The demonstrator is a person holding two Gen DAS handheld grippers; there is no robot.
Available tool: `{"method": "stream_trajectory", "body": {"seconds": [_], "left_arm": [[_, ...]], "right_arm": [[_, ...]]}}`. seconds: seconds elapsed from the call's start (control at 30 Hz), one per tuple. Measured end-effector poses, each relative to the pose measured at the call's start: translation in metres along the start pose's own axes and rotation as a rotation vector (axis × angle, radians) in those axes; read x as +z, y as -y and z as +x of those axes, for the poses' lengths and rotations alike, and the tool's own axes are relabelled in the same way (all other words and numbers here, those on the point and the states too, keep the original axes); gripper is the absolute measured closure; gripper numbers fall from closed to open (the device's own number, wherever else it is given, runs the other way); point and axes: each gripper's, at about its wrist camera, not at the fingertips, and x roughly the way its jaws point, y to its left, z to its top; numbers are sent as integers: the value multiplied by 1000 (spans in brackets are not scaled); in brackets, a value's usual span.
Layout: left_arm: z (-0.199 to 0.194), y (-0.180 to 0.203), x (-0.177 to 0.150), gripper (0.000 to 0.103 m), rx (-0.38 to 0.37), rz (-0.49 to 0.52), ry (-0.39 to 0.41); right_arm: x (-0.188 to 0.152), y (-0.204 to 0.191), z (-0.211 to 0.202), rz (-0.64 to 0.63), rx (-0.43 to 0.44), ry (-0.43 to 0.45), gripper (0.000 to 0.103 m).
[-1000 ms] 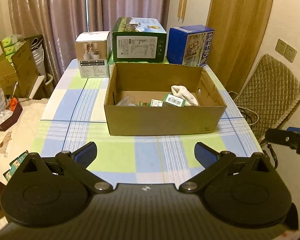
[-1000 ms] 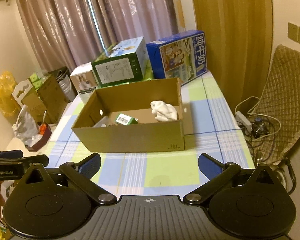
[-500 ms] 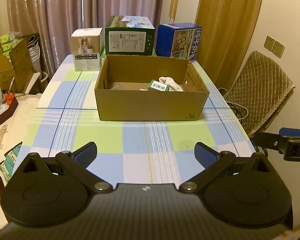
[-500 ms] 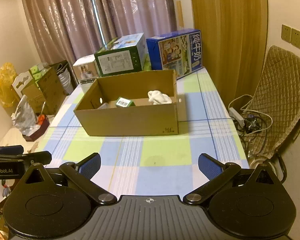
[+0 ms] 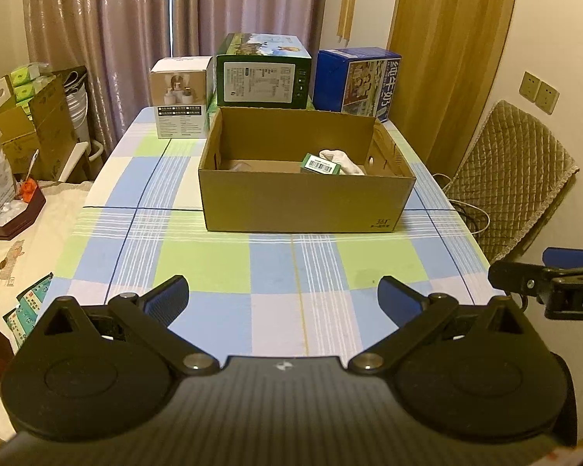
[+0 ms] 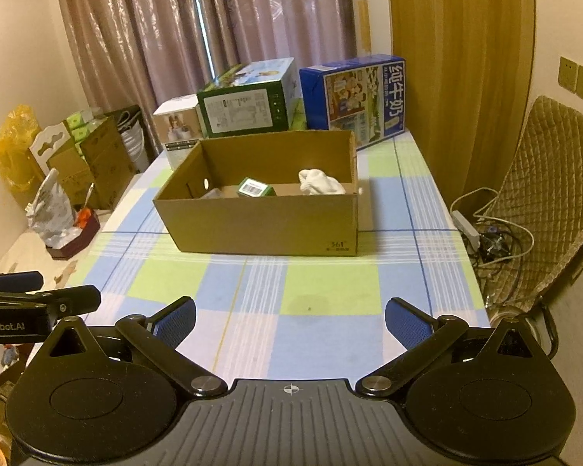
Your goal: Organize objects
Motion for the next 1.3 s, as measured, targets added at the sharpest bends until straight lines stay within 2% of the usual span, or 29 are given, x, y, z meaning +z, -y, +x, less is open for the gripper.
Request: {"method": "stream_trajectory", "body": {"seconds": [1.3], "left_arm": [[9, 1, -1, 1, -18, -17, -10]], "right_arm": [[-2, 1, 6, 14, 3, -13, 2]]}}
